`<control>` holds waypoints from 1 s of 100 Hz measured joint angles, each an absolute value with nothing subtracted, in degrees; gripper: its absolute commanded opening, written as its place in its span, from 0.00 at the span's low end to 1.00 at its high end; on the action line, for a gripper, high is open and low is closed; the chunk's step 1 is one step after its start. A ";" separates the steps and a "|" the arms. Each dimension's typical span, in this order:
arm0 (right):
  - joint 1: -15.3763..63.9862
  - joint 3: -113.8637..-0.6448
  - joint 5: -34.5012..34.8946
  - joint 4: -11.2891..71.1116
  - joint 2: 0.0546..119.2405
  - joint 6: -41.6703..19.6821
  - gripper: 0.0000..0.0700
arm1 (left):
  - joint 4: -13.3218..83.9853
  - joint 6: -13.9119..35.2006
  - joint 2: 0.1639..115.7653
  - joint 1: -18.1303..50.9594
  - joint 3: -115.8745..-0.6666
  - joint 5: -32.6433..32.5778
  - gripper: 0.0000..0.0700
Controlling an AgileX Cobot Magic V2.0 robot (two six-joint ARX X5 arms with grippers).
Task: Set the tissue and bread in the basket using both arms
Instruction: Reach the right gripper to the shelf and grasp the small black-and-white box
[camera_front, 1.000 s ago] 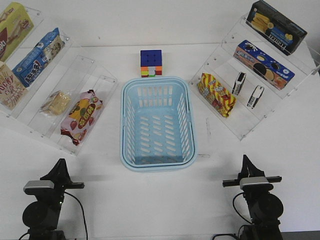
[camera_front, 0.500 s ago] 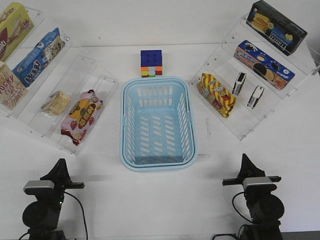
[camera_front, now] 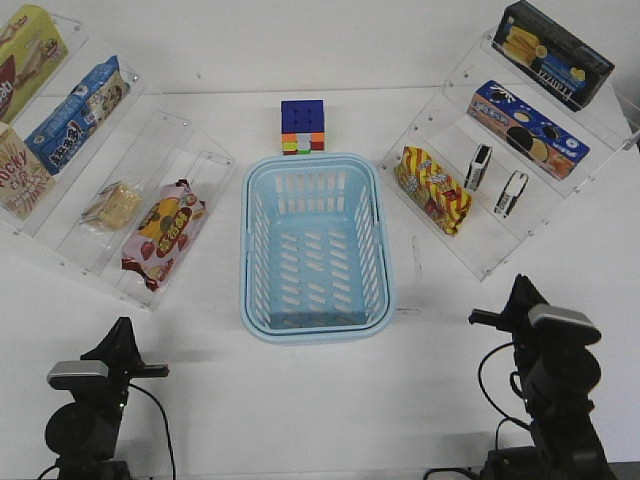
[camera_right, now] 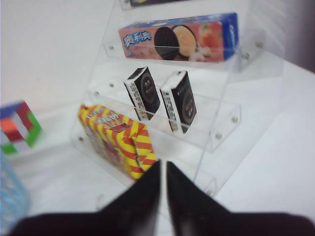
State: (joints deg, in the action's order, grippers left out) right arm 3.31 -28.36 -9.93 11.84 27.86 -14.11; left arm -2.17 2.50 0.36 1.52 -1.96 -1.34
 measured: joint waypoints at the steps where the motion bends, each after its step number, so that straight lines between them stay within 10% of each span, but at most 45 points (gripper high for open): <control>1: 3.31 -29.04 -9.96 11.99 28.91 -13.69 0.69 | -2.15 2.50 0.36 1.52 -1.96 -1.34 0.00; 61: -2.35 -60.73 -10.74 10.39 80.29 -7.01 0.64 | -2.15 2.50 0.36 1.52 -1.96 -1.37 0.00; 68: -3.16 -62.13 -10.72 9.63 83.42 -6.85 0.46 | -2.17 2.50 0.36 1.52 -1.96 -1.37 0.00; 76: -4.03 -62.65 -10.52 8.40 85.60 -6.85 0.00 | -2.15 2.50 0.36 1.52 -1.96 -1.34 0.00; 100: -4.51 -62.87 -10.35 8.91 83.55 -6.22 0.01 | -2.20 2.50 0.36 1.52 -1.96 -1.34 0.00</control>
